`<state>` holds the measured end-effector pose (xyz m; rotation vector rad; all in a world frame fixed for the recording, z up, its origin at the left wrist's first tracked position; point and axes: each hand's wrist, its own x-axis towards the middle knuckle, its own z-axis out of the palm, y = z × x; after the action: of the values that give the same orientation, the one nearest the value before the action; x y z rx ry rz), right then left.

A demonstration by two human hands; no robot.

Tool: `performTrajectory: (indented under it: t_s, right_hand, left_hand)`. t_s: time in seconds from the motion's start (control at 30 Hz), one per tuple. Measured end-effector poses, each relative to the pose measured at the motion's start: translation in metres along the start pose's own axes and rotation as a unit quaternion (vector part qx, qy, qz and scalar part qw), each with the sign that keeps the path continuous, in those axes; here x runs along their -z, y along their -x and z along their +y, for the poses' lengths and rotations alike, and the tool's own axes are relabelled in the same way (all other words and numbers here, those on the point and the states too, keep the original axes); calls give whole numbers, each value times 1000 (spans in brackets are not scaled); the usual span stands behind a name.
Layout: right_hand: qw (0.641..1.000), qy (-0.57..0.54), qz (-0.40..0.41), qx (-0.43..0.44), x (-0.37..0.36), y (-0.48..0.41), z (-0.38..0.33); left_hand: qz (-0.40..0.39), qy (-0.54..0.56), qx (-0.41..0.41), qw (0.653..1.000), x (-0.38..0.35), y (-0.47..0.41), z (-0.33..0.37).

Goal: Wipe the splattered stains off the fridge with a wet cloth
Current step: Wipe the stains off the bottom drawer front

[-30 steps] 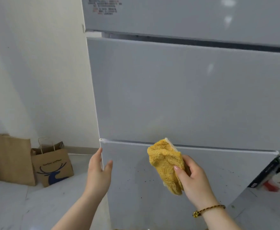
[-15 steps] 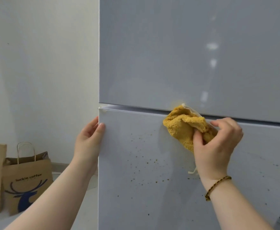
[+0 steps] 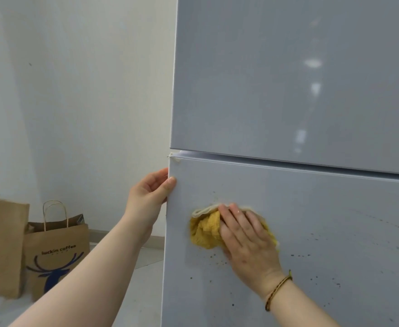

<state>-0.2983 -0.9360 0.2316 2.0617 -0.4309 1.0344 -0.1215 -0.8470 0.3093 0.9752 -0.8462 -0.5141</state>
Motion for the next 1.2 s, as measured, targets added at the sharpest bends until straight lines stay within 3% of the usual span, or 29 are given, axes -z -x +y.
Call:
performTrajectory:
  t_s: [0.13, 0.2, 0.4, 0.6, 0.67, 0.73, 0.83, 0.9, 0.93, 1.0, 1.07, 1.2]
  right_hand:
    - [970, -107, 154, -156, 26, -70, 37]
    - [956, -93, 201, -192, 31, -94, 37]
    - [994, -18, 84, -68, -1, -65, -21]
    - [990, 6, -30, 135, -8, -19, -21]
    - [988, -3, -21, 153, 0, -32, -8]
    - [994, -9, 37, 107, 9, -51, 9]
    - [987, 5, 142, -76, 15, -70, 32]
    - [968, -16, 176, -177, 16, -70, 30]
    - [967, -25, 175, -186, 13, -65, 24]
    - [982, -30, 136, -125, 3, -41, 7]
    - [997, -15, 73, -11, -8, -8, -3]
    - [987, 50, -13, 150, -7, 19, 11]
  left_hand:
    - [-4, 3, 10, 1000, 1, -1, -2]
    - [-11, 3, 14, 1000, 2, -1, -3]
    - [-34, 25, 16, 999, 5, -4, -4]
    - [-34, 25, 27, 999, 6, -5, -4]
    - [-31, 26, 27, 999, 6, -4, -3]
    - [-31, 19, 24, 999, 5, -2, -3]
    - [-16, 13, 16, 1000, 3, 0, -3]
    - [1, 17, 14, 1000, 1, 1, -5]
    - [9, 15, 13, 1000, 0, 2, -5]
    - [21, -2, 5, 1000, -2, 3, -5]
    - [31, -14, -5, 999, -4, 5, -3]
    - [50, -37, -8, 998, -11, 12, 5]
